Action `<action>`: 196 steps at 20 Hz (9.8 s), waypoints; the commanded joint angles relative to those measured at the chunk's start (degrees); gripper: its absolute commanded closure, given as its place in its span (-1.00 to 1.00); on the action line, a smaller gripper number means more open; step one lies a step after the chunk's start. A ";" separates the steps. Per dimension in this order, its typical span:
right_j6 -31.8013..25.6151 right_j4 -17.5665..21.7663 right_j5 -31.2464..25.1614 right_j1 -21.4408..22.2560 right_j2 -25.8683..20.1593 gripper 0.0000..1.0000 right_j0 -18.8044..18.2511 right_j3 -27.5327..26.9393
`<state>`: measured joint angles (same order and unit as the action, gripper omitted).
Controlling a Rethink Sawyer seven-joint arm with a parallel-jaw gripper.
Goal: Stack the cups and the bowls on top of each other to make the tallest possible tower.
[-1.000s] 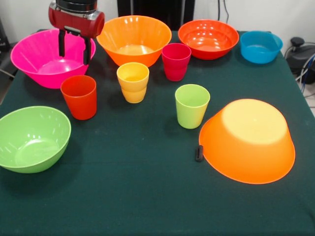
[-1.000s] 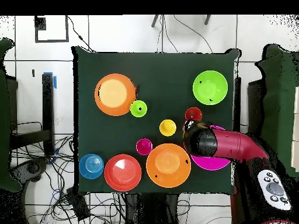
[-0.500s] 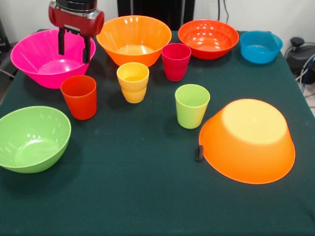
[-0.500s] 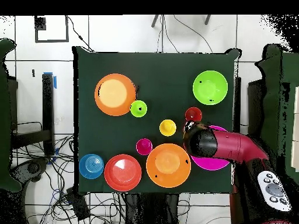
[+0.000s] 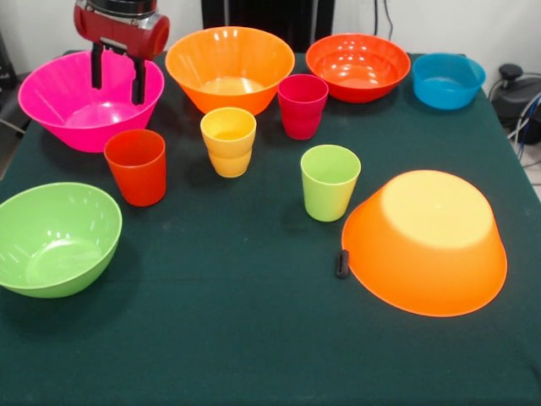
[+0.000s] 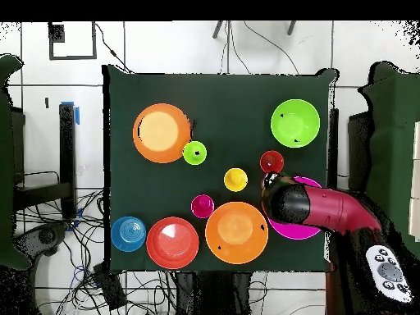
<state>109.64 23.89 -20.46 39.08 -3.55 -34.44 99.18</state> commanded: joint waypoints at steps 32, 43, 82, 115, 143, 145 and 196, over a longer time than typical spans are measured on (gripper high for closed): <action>9.47 -7.31 11.05 -6.77 2.37 -1.00 5.54 4.89; 9.27 -7.90 11.38 -6.55 2.95 -1.00 6.04 5.65; 6.86 -10.92 11.96 -8.39 5.00 -1.00 6.06 6.19; 4.52 -9.44 12.07 -11.09 4.35 -1.00 4.42 2.89; 1.67 -8.75 9.75 -11.47 2.58 -1.00 2.80 0.89; 1.42 -8.69 9.37 -11.07 2.60 -1.00 2.69 0.91; 0.20 -7.40 7.40 -11.32 0.79 -1.00 0.50 1.35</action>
<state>109.65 13.43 -11.35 26.72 3.23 -33.67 99.78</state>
